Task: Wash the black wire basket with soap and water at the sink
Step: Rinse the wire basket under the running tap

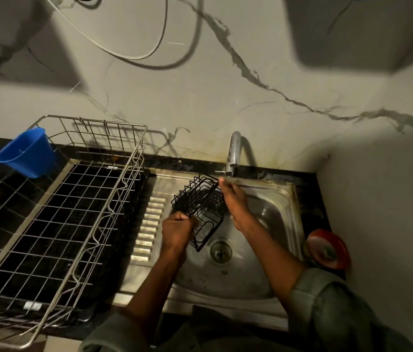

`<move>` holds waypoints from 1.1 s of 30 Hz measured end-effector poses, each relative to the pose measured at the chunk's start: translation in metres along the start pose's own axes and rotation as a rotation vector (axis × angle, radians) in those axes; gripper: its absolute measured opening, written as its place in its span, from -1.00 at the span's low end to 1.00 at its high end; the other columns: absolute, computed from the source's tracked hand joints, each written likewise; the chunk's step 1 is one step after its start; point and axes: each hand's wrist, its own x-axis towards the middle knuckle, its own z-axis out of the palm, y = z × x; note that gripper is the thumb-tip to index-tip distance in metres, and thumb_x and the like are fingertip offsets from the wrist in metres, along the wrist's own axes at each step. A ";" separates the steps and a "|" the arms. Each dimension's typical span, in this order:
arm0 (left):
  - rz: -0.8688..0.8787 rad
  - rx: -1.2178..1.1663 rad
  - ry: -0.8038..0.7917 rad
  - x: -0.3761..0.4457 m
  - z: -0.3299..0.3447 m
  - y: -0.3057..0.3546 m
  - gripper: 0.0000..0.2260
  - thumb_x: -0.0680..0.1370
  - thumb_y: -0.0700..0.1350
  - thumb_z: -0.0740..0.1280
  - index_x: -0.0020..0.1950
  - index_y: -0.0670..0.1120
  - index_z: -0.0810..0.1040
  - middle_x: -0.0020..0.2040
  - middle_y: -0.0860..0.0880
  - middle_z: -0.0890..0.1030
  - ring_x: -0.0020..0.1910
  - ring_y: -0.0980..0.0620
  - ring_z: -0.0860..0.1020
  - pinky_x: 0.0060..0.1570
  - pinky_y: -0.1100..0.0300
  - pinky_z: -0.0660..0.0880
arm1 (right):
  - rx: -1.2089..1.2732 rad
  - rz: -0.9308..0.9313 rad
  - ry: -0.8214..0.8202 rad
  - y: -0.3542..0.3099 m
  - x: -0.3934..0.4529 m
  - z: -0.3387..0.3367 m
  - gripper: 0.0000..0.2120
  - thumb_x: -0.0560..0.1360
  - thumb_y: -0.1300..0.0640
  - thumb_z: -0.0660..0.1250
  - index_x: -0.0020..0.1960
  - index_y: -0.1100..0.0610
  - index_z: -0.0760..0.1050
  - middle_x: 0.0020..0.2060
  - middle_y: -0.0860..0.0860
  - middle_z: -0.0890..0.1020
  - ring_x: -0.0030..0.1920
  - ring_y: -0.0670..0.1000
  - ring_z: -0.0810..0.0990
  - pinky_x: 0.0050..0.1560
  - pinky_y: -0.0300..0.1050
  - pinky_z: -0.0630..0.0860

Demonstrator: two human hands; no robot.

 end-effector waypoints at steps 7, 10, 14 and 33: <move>0.020 -0.023 0.001 -0.002 0.016 -0.006 -0.71 0.37 -0.28 0.57 -0.39 -0.07 0.51 -0.43 -0.12 0.52 -0.41 0.01 0.42 -0.41 0.18 0.36 | 0.198 0.158 -0.069 0.002 -0.023 0.002 -0.80 0.64 -0.07 0.28 0.12 0.04 0.55 -0.14 0.02 0.69 -0.15 0.00 0.66 -0.13 -0.12 0.50; 0.051 0.042 -0.017 -0.010 0.028 -0.014 -0.79 0.32 -0.13 0.60 -0.43 0.00 0.62 -0.48 0.01 0.58 -0.44 0.05 0.48 -0.37 0.16 0.40 | 0.308 0.162 -0.122 0.006 -0.032 0.006 -0.90 0.65 0.08 0.27 0.11 0.06 0.53 -0.16 0.05 0.72 -0.24 -0.03 0.68 -0.30 -0.24 0.50; 0.140 0.061 -0.247 -0.019 0.033 -0.023 -0.77 0.40 -0.31 0.60 -0.35 -0.08 0.64 -0.42 0.04 0.61 -0.45 0.14 0.48 -0.41 0.22 0.40 | 0.355 0.204 0.027 0.009 -0.034 -0.008 -0.83 0.66 0.24 0.20 0.15 0.09 0.53 -0.23 0.03 0.67 -0.24 0.01 0.67 -0.16 -0.08 0.55; -0.243 0.234 -0.368 0.044 -0.017 -0.075 -0.88 0.68 -0.16 0.30 0.03 0.02 0.60 -0.08 -0.08 0.54 -0.18 0.02 0.47 -0.19 0.18 0.43 | 0.074 0.101 0.080 -0.001 -0.046 -0.052 -0.71 0.69 0.22 0.12 0.10 0.17 0.63 -0.41 0.02 0.50 -0.50 -0.05 0.41 -0.40 -0.15 0.45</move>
